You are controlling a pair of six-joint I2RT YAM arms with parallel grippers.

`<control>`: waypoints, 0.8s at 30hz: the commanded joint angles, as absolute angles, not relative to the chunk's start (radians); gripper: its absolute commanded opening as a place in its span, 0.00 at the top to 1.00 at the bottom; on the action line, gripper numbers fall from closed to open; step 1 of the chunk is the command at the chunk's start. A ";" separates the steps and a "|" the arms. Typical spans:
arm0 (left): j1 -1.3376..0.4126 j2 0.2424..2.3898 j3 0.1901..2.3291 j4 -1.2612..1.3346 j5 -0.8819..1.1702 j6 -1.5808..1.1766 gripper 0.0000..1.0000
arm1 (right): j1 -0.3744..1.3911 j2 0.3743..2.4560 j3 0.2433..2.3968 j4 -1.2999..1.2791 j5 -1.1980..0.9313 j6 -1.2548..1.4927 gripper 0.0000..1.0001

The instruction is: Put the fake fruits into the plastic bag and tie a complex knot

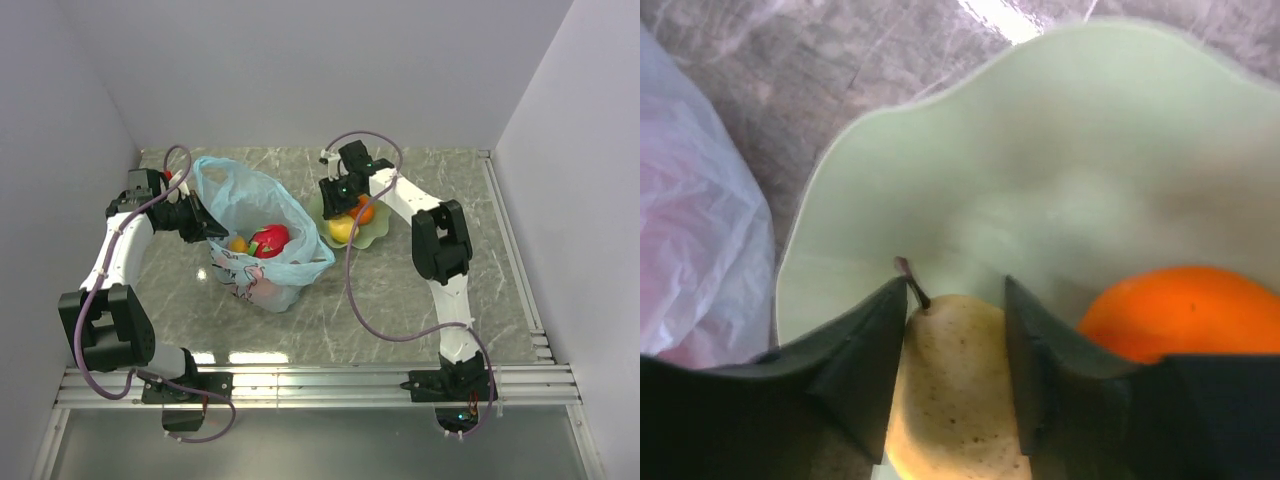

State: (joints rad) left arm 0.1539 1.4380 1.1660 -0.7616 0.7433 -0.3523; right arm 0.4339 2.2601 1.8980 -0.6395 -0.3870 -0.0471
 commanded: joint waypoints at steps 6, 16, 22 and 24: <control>0.160 1.436 1.204 -0.753 0.756 -0.322 1.00 | 0.428 2.122 1.928 -0.663 -0.397 -0.084 0.82; 0.158 1.428 1.204 -0.765 0.758 -0.311 1.00 | 0.428 1.980 1.846 -0.759 -0.351 -0.149 0.29; 0.160 1.427 1.193 -0.755 0.761 -0.321 1.00 | 0.437 1.967 1.741 -0.759 -0.307 -0.138 0.28; 0.161 1.428 1.193 -0.755 0.764 -0.322 1.00 | 0.443 1.994 1.761 -0.761 -0.304 -0.130 0.27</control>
State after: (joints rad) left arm 0.1539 1.4380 1.1671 -0.7681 0.7441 -0.3344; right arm 0.4347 1.9842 1.7584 -0.7433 -0.3321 -0.1284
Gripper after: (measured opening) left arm 0.014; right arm 0.722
